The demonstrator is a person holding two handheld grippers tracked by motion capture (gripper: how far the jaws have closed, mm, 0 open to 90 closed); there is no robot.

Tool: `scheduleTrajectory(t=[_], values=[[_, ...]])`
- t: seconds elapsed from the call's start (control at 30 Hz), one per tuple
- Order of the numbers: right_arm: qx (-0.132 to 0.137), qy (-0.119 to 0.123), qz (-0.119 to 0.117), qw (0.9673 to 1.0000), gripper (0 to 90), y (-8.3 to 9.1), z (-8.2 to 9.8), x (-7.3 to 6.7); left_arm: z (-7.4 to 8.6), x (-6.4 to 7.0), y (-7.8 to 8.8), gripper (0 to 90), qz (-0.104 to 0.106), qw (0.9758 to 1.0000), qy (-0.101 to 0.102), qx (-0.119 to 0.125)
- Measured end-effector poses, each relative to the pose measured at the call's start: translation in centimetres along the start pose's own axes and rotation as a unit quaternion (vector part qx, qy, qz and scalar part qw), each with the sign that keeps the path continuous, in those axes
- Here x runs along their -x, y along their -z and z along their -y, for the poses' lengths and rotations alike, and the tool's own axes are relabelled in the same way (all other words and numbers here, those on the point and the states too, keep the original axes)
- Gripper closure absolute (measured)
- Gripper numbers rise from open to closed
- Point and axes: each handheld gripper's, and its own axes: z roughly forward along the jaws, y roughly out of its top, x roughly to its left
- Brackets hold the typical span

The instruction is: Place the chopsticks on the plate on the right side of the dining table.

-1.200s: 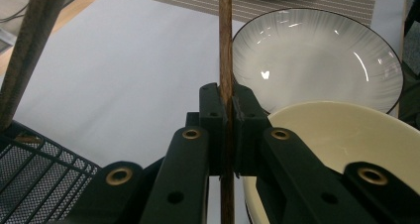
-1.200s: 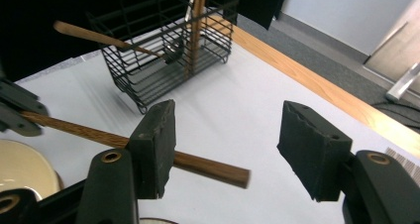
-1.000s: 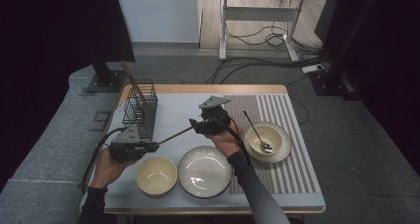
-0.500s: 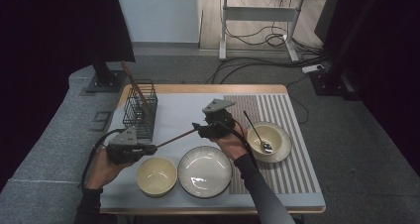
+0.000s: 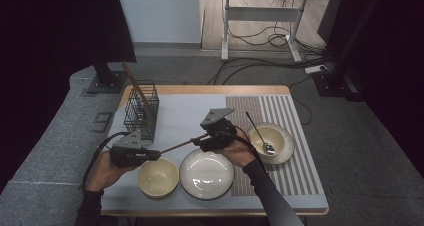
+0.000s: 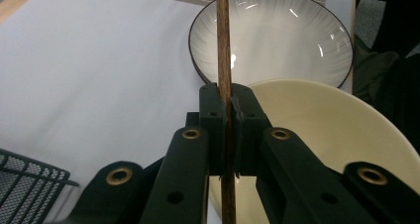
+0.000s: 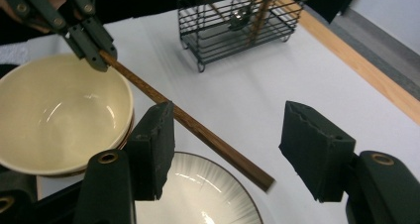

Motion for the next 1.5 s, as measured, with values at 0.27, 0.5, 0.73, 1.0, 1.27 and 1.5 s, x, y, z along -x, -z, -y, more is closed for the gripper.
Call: scheduleTrajectory(t=[0.27,0.5,0.73,1.0,1.27,1.5], values=[[-0.028,0.027,-0.027,0.9989,39.5,-1.5,0.1,-0.6,-0.4,0.1,0.0,85.3,0.007,1.0000,-0.003,-0.002],[-0.045,0.043,-0.033,0.9975,48.5,-2.1,0.1,-1.0,-0.6,0.1,0.0,85.2,0.013,0.9999,-0.005,0.001],[-0.059,0.048,-0.048,0.9959,58.0,-2.0,0.3,-1.0,-0.9,0.1,-0.2,85.1,0.014,0.9998,-0.012,-0.011],[-0.071,0.060,-0.075,0.9928,64.2,-1.8,0.5,-0.8,-1.0,0.0,-0.2,85.0,0.028,0.9994,-0.017,-0.010],[-0.084,0.077,-0.075,0.9907,64.3,-2.1,0.5,-1.1,-1.1,0.1,0.0,85.1,0.033,0.9993,-0.018,-0.009],[-0.092,0.089,-0.086,0.9881,69.6,-2.1,0.6,-1.1,-1.1,0.1,0.0,84.2,0.032,0.9992,-0.022,-0.005]])
